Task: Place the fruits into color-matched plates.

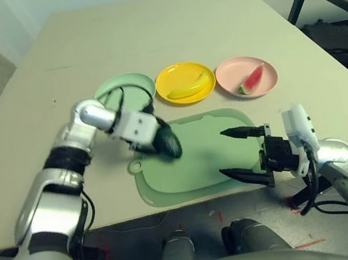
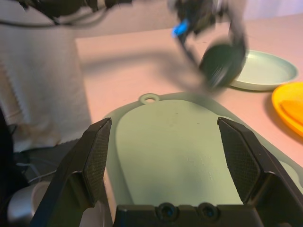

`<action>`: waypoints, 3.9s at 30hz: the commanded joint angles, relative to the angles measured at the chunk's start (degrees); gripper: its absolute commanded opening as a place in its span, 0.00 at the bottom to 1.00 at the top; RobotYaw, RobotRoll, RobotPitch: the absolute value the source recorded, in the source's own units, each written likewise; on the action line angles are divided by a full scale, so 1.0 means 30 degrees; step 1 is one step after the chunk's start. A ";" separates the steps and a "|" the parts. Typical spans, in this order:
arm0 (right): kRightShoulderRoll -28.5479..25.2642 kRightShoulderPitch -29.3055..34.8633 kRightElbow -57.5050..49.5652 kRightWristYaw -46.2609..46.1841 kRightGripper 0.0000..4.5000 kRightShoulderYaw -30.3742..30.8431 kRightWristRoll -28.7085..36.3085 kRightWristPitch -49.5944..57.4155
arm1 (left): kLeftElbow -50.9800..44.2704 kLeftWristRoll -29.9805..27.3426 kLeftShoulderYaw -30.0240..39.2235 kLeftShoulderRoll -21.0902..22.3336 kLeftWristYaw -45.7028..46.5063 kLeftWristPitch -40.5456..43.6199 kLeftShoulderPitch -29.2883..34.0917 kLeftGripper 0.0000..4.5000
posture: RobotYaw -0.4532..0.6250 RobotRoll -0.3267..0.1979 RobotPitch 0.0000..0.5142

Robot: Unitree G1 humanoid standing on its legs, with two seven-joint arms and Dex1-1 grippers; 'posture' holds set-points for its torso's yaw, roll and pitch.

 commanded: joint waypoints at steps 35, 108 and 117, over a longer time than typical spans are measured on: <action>0.1504 0.0758 0.0540 -0.4452 1.00 -0.0527 -0.1627 -0.1558 | 0.7251 0.5829 -0.0183 -0.2316 1.0779 0.7183 -0.1585 1.00 | 0.35 0.62 0.13; 0.7082 0.2243 0.0796 -1.2360 1.00 -0.7779 0.1201 -0.1342 | -1.8439 -1.0402 1.3951 -0.6152 1.5159 1.5317 1.9828 1.00 | 0.49 0.62 0.18; 0.5003 0.3115 0.1718 -1.2373 1.00 -0.5887 -0.3308 -0.2501 | -1.8992 -1.0739 1.4102 -0.5621 1.5053 1.5767 2.0096 1.00 | 0.50 0.62 0.19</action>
